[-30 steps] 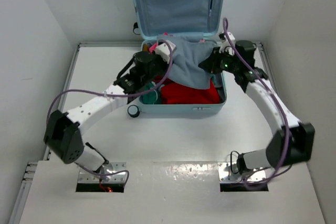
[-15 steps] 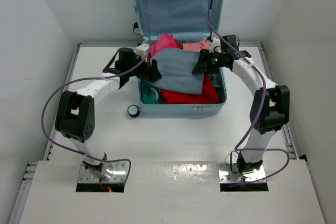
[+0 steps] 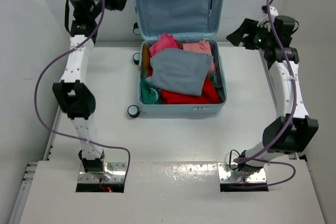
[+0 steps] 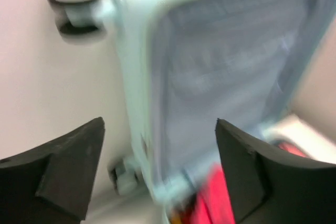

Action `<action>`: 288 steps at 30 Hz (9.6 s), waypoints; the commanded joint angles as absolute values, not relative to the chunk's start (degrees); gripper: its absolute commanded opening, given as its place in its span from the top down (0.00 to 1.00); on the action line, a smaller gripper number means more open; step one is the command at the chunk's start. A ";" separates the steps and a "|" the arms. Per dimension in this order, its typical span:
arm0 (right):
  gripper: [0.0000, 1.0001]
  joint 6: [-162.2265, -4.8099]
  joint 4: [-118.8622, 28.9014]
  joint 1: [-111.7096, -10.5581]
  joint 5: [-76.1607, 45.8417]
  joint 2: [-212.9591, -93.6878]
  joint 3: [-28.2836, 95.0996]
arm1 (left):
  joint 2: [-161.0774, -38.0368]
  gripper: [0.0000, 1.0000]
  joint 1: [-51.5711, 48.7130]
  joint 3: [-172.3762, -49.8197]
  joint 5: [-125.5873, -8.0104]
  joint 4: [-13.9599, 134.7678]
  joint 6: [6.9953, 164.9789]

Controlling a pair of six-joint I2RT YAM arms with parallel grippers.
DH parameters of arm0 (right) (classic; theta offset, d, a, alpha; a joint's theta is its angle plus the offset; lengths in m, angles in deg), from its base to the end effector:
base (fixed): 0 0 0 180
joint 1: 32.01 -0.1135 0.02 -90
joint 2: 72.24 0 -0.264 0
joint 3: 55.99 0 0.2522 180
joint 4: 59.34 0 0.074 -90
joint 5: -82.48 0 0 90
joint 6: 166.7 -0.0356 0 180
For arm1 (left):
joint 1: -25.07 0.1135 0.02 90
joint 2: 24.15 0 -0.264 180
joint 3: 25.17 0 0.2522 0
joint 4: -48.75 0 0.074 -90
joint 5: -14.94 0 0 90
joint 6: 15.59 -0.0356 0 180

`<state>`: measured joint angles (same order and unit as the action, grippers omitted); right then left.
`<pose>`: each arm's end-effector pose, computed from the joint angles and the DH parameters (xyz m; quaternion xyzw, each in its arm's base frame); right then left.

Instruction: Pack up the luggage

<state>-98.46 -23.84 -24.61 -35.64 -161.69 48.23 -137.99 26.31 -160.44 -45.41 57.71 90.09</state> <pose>0.3591 -0.0297 0.4045 0.0673 0.8072 0.2672 0.5220 0.4642 -0.0076 0.4698 0.1083 0.6280 -0.2537 0.7277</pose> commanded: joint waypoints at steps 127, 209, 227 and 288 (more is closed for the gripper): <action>0.74 -108.33 -20.88 -11.44 -38.89 -171.82 26.69 | -129.25 0.79 31.41 -117.67 -22.07 73.49 91.08; 0.68 -126.52 -43.72 -23.03 -50.13 -181.03 28.44 | -136.40 0.56 41.50 -110.66 -38.34 56.62 123.82; 0.62 -131.11 -58.12 -22.60 -59.11 -194.84 33.88 | -131.99 0.42 45.91 -105.99 -30.76 61.72 114.84; 0.57 -124.75 -53.91 -15.90 -51.02 -180.15 18.67 | -159.73 0.31 36.91 -139.97 -29.00 45.26 127.77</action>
